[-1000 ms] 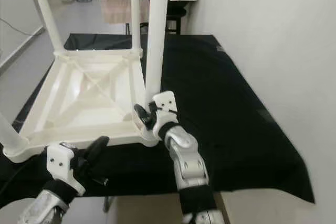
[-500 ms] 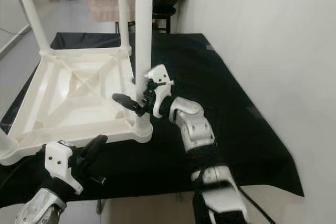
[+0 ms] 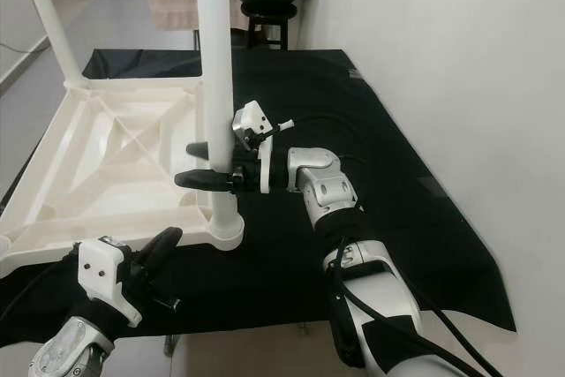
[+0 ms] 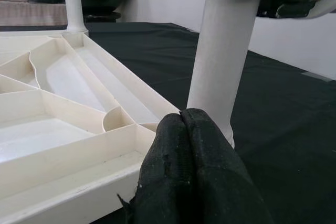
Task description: Building children table
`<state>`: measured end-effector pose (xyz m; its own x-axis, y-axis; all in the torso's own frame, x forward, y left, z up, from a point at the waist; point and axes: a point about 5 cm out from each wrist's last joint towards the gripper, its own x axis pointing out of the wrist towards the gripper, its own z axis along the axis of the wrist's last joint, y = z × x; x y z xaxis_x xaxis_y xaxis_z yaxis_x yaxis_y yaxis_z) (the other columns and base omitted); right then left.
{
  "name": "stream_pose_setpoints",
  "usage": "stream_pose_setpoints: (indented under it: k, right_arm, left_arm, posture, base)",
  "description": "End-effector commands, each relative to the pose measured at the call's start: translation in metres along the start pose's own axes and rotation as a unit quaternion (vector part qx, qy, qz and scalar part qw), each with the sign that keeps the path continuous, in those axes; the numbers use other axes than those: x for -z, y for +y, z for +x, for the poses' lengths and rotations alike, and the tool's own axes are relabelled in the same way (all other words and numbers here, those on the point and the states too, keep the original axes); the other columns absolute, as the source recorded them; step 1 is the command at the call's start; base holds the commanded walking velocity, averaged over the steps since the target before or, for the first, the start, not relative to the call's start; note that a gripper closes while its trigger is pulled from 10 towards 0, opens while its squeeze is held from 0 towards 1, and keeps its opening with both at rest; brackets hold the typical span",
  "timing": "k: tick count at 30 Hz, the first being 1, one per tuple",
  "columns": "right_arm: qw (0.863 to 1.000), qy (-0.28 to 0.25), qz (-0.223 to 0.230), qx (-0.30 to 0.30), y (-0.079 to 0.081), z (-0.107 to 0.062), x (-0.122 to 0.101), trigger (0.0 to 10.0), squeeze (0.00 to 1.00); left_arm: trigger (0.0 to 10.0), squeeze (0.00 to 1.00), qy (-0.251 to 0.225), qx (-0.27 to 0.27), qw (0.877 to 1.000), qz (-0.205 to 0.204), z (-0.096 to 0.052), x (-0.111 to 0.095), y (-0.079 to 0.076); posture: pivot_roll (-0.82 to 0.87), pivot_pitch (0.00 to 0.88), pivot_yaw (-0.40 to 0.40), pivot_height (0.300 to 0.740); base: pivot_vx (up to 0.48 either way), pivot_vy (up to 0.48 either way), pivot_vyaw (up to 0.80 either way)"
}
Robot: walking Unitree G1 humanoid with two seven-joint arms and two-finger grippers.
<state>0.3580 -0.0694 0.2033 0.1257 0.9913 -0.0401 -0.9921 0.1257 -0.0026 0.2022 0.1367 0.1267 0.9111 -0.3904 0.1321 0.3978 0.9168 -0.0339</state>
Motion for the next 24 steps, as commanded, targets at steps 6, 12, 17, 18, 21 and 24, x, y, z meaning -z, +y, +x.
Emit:
stream_pose_setpoints:
  k: [6, 12, 17, 18, 21, 24]
  right_arm:
    - [0.999, -0.002, 0.000, 0.048, 0.001, -0.011, 0.015, 0.0, 0.00]
    - [0.944, 0.010, 0.056, 0.324, 0.018, -0.012, 0.057, 0.0, 0.00]
    - [0.898, 0.029, 0.056, 0.435, 0.048, -0.002, 0.074, 0.0, 0.00]
    - [0.905, 0.019, 0.043, 0.423, 0.046, 0.001, 0.070, 0.0, 0.00]
    - [0.919, 0.013, 0.023, 0.393, 0.037, 0.006, 0.062, 0.0, 0.00]
    - [0.922, 0.014, 0.016, 0.388, 0.032, 0.008, 0.057, 10.0, 0.00]
  left_arm:
    - [10.0, 0.00, 0.006, 0.002, 1.000, -0.001, -0.003, 0.003, -0.002]
    - [10.0, 0.00, 0.006, 0.002, 1.000, -0.002, -0.005, 0.001, -0.002]
    - [10.0, 0.00, 0.007, 0.003, 1.000, -0.003, -0.005, 0.001, 0.000]
    - [10.0, 0.00, 0.007, 0.004, 1.000, -0.003, -0.005, 0.001, 0.000]
    - [10.0, 0.00, 0.007, 0.005, 1.000, -0.004, -0.004, 0.002, -0.001]
    - [10.0, 0.00, 0.006, 0.003, 1.000, -0.003, -0.004, 0.002, -0.001]
  posture:
    - [0.12, 0.000, -0.082, 0.740]
    - [0.11, 0.018, -0.079, 0.740]
    - [0.10, 0.009, -0.068, 0.740]
    - [0.10, 0.006, -0.068, 0.740]
    - [0.10, 0.003, -0.077, 0.740]
    - [0.11, 0.000, -0.084, 0.740]
  base:
    - [0.000, 0.000, 0.00]
    - [0.000, 0.000, 0.00]
    - [0.000, 0.000, 0.00]
    - [0.000, 0.000, 0.00]
    - [0.000, 0.000, 0.00]
    - [0.000, 0.000, 0.00]
